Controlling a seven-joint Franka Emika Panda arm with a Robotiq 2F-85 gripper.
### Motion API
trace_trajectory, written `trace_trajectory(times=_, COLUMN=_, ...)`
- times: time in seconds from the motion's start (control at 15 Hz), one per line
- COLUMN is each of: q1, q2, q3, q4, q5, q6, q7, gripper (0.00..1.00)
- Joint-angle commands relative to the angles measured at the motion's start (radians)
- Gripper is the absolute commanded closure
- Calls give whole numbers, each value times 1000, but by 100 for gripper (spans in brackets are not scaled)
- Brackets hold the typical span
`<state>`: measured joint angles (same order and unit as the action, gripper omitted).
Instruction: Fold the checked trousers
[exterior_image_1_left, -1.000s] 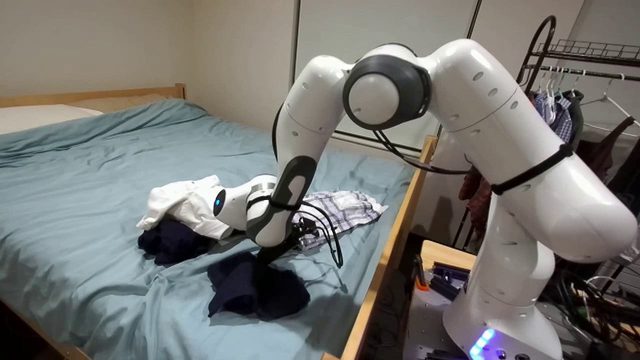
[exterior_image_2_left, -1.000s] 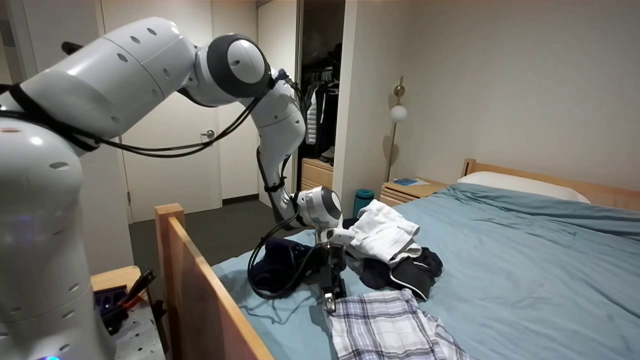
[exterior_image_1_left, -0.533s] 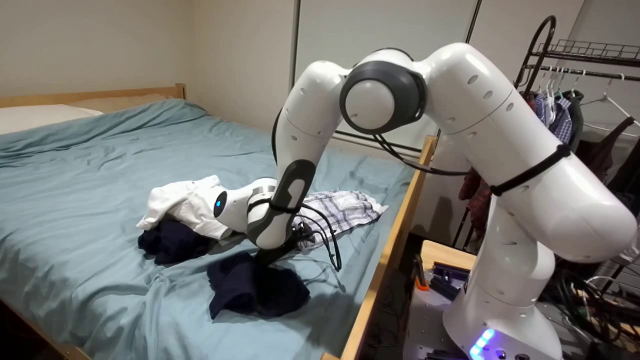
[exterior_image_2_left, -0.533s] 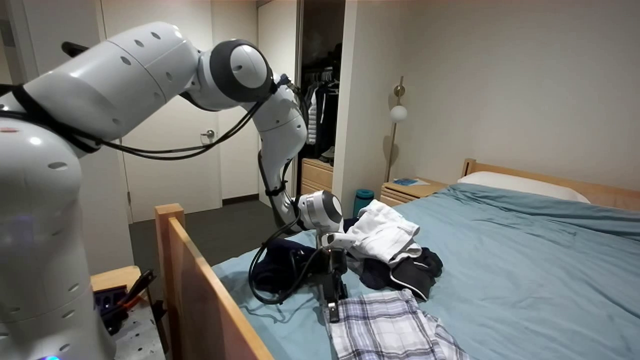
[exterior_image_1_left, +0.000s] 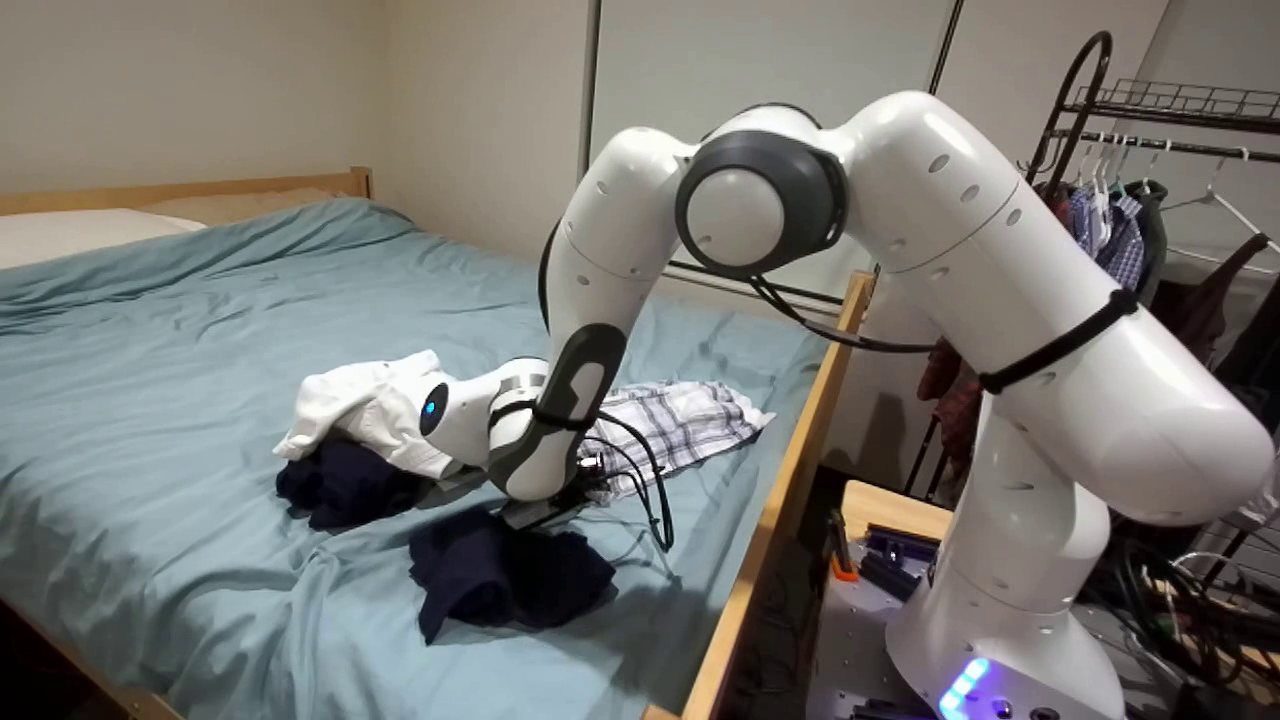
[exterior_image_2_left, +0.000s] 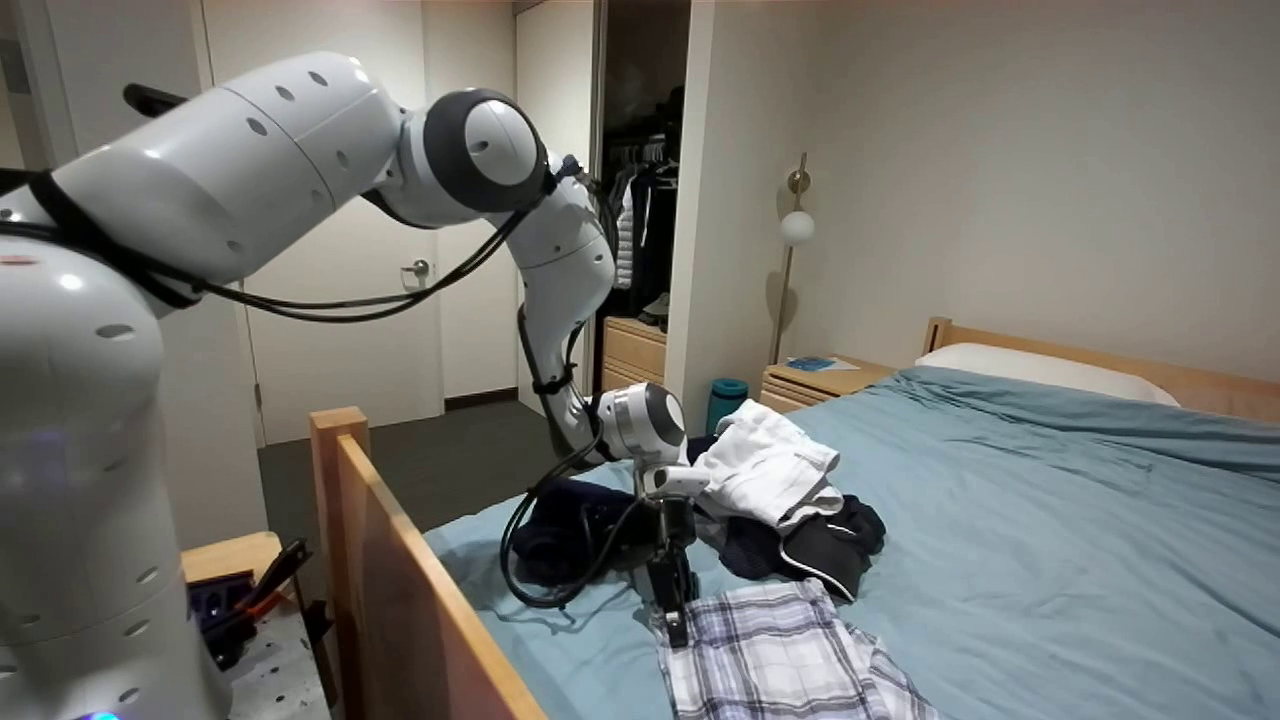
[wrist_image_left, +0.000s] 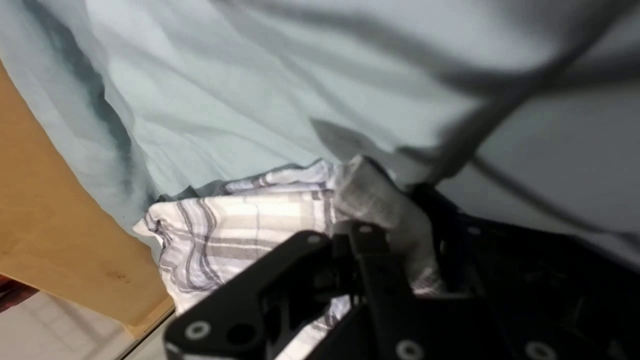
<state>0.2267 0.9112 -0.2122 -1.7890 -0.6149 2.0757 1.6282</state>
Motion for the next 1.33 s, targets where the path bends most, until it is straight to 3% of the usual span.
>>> trace_trajectory(times=0.0, q1=-50, q2=-94, q3=-6, q4=-60, q5=22, q6=40, q7=-23, gripper=100)
trace_trajectory(times=0.6, q1=-43, q2=-264, q3=19, q4=-79, q5=-1, q6=133, q7=-71, gripper=97)
trace_trajectory(times=1.07, q1=-32, q2=-421, q3=49, q4=-209, q5=-65, q6=359, q7=-155, gripper=97)
trace_trajectory(times=1.27, q1=-75, q2=-472, q3=81, q4=-287, q5=-7, q6=499, q7=-210, gripper=97)
